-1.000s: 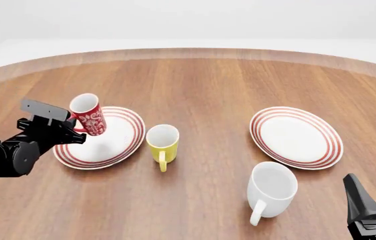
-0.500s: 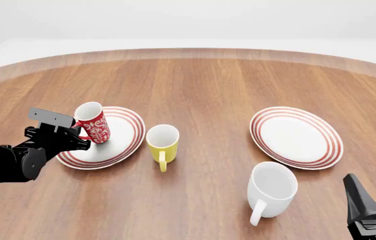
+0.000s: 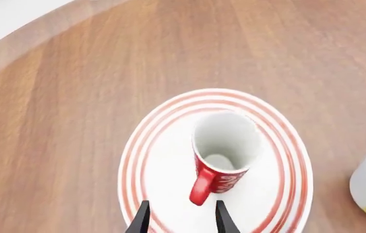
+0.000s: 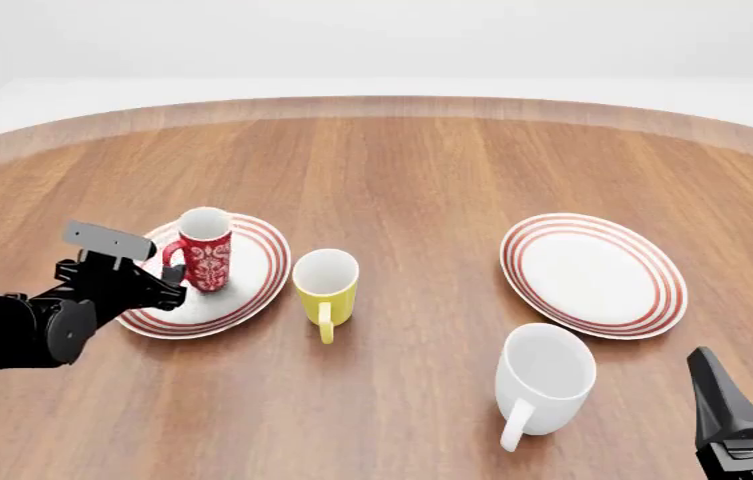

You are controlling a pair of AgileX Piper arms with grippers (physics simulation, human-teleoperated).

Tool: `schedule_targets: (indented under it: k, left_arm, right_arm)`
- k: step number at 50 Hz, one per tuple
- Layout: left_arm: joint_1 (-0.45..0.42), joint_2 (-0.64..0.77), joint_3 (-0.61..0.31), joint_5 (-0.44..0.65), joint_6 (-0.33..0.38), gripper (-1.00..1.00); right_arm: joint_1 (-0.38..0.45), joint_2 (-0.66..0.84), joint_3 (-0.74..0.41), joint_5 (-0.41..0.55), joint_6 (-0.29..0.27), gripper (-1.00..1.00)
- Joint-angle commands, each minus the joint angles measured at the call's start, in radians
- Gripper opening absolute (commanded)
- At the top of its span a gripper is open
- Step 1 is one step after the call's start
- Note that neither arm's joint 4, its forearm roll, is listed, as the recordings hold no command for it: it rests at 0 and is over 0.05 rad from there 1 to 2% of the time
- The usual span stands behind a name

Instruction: Put the red mug on the left plate.

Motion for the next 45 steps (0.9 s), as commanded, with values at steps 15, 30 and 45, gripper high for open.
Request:
schedule_targets:
  k: [15,30,45]
  left_arm:
    - [0.050,-0.258,0.140,0.080,-0.011,1.00]
    - [0.030,-0.805,0.160,0.456,-0.032,1.00]
    - [0.024,-1.370,0.005,0.990,-0.051,1.00]
  right_arm:
    - [0.000,0.000,0.000,0.000,0.000,1.00]
    - [0.000,0.000,0.000,0.000,0.000,1.00]
    - [0.000,0.000,0.000,0.000,0.000,1.00]
